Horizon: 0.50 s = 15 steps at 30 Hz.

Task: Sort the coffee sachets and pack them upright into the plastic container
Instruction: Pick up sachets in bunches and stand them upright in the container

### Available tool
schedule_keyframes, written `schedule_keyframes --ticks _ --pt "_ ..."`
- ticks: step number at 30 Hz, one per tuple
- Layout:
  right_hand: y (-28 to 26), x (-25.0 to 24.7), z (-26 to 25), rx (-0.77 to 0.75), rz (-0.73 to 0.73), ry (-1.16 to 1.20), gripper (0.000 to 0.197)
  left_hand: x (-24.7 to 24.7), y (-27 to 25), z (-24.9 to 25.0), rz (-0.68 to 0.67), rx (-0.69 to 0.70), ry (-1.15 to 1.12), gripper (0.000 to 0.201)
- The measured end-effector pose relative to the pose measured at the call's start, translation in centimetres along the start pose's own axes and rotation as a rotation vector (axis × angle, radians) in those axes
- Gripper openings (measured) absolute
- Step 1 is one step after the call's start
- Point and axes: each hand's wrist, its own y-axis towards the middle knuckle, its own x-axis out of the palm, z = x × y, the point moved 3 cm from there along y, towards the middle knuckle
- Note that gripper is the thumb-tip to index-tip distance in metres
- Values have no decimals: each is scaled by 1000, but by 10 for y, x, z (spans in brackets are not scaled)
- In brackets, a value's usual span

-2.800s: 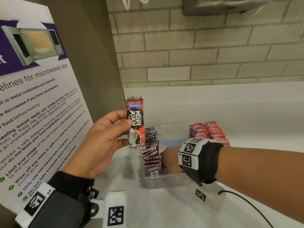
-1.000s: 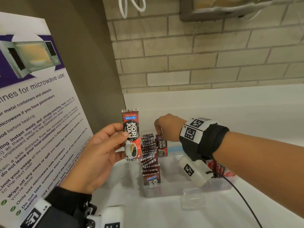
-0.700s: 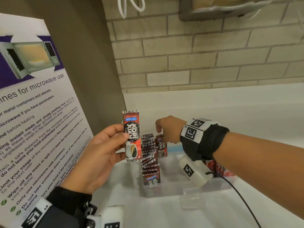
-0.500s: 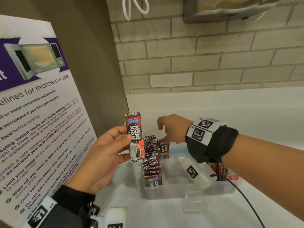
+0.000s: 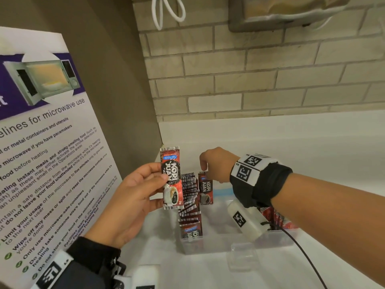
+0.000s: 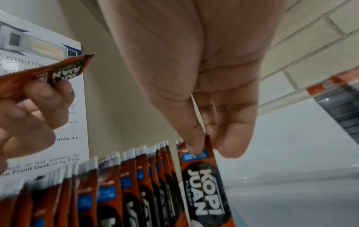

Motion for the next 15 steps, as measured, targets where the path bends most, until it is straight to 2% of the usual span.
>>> schedule_keyframes --ticks 6,9,11,12,15 --pt "-6 -5 4 -34 28 58 29 2 1 1 4 13 13 33" --pt "-11 -17 4 -64 156 137 26 6 2 2 21 25 44 18" --pt "-18 -31 1 -91 297 314 21 9 4 5 29 40 86 18" --pt "-21 -38 -2 -105 324 464 21 11 5 6 31 49 108 18" --pt "-34 -54 -14 -140 207 935 24 19 9 10 39 79 150 16"
